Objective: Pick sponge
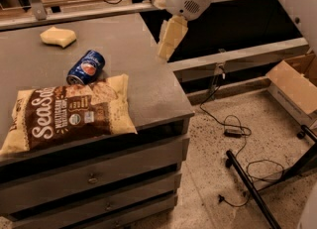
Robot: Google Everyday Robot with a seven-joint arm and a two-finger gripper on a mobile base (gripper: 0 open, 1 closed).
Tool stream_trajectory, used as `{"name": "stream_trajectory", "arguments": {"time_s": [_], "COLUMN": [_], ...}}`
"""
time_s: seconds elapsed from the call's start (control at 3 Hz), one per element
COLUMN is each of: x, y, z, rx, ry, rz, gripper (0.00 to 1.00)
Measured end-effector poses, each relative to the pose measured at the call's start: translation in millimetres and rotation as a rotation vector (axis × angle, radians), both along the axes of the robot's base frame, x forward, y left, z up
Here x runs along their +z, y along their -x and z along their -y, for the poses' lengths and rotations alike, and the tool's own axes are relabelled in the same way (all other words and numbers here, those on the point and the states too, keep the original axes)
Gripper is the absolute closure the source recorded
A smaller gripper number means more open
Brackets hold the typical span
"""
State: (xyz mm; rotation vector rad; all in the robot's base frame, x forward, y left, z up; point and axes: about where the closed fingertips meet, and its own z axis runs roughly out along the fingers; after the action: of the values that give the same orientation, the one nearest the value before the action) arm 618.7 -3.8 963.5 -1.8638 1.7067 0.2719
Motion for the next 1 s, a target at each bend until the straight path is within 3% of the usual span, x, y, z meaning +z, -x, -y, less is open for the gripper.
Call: {"name": "stream_trajectory", "arguments": {"time_s": [0.33,0.67,1.0], "x": [14,31,37], "y": [-36,-69,-103], "z": [-44,-80,-114], "rx": [0.012,0.008,-0.014], "ry": [-0.213,-0.357,-0.453], "rz": [0.071,0.145,0.159], "gripper": [0.0,0.0,0.0]}}
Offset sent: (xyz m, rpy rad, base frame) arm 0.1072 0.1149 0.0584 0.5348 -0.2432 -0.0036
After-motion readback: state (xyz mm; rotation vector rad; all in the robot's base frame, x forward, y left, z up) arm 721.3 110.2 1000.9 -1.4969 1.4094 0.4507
